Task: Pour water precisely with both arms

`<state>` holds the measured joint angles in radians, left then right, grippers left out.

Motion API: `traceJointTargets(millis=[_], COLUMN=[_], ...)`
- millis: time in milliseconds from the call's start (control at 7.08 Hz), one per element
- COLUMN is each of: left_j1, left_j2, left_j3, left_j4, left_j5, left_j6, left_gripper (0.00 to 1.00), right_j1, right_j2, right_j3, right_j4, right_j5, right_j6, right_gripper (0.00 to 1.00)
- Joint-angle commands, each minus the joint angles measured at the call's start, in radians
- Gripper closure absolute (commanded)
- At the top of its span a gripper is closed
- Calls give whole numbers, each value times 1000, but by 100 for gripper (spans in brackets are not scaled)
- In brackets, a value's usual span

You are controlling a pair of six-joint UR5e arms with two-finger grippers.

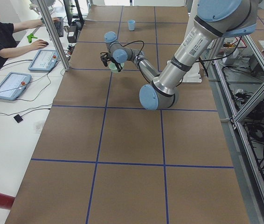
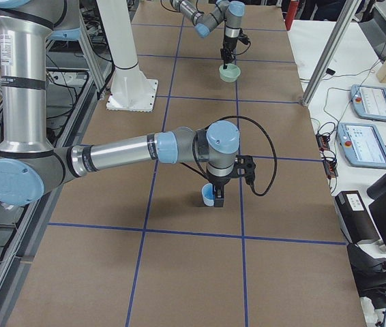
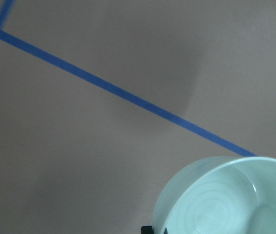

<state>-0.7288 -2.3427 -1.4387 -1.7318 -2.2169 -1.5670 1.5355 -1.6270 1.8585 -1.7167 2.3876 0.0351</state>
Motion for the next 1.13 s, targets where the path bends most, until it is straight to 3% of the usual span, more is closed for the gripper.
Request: traceJointTargets(millis=[0, 424, 565, 706, 989], left_j1=[83, 81, 83, 81, 39], left_j2=[-130, -129, -129, -126, -124], left_j3=[176, 224, 230, 228, 166], left_j4=[-61, -129, -132, -144, -138], left_j5=[104, 117, 117, 117, 123], left_j6=[-42, -42, -42, -35, -41], left_gripper=[100, 100, 78, 1, 0], right_j1=[0, 0, 0, 0, 0], right_j2=[4, 4, 3, 2, 18], right_j3=[-2, -2, -1, -1, 16], right_j4=[0, 0, 0, 0, 3], right_j5=[-2, -1, -4, -2, -21], right_j6=[2, 0, -1, 2, 83], right_gripper=[0, 0, 0, 1, 1])
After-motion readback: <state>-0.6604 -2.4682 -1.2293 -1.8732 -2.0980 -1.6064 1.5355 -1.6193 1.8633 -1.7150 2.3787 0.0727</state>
